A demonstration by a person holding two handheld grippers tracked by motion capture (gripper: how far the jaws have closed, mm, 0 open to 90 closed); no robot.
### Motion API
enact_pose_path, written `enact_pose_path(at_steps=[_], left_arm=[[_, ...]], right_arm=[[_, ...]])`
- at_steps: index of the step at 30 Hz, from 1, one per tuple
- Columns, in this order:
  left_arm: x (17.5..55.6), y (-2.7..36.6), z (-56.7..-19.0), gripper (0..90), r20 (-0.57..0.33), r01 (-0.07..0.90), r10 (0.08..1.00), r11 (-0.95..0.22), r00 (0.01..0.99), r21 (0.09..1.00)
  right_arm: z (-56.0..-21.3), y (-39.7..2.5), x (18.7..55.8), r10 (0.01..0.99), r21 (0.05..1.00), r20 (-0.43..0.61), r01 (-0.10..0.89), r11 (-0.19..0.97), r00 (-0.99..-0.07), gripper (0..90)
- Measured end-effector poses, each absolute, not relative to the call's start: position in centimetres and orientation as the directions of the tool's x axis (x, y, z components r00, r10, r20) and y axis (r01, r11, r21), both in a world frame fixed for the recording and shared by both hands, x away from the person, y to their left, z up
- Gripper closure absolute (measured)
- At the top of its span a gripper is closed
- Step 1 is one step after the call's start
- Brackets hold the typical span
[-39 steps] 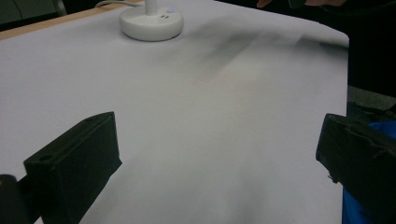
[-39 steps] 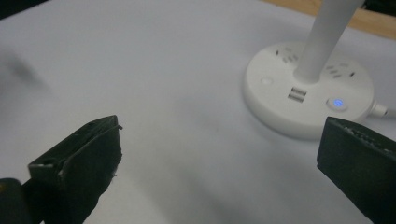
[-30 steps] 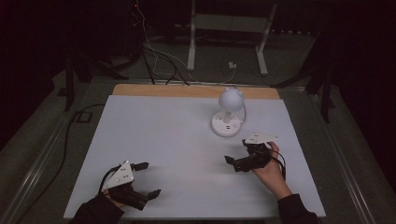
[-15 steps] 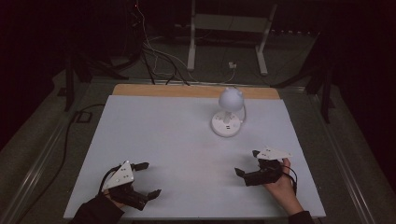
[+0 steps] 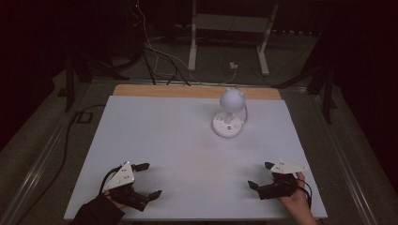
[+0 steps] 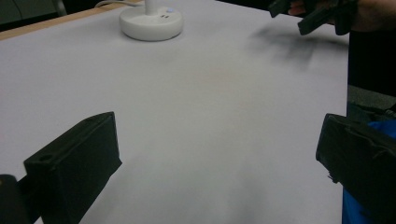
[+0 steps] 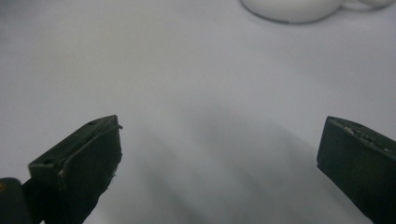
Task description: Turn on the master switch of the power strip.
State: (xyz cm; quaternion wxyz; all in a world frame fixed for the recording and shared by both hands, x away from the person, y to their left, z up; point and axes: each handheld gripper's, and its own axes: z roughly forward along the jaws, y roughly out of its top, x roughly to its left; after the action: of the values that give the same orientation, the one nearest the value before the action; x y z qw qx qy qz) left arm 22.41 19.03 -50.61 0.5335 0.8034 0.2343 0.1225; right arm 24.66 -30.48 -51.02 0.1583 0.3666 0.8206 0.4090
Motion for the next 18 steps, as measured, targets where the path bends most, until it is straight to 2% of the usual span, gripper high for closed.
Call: enact_pose_path(at_steps=[13, 18], left_arm=[[22.4, 19.0, -50.6, 0.1, -0.052, 0.245, 0.505, -0.324, 0.862, 0.914], [22.4, 19.0, -50.7, 0.1, -0.055, 0.246, 0.505, -0.321, 0.861, 0.914]], right_arm=[[-51.9, -33.6, 22.8, 0.779, 0.789, 0.011, 0.484, 0.378, -0.627, 0.0], [-52.1, -33.2, 23.1, 0.763, 0.797, 0.004, 0.463, 0.388, -0.647, 0.0]])
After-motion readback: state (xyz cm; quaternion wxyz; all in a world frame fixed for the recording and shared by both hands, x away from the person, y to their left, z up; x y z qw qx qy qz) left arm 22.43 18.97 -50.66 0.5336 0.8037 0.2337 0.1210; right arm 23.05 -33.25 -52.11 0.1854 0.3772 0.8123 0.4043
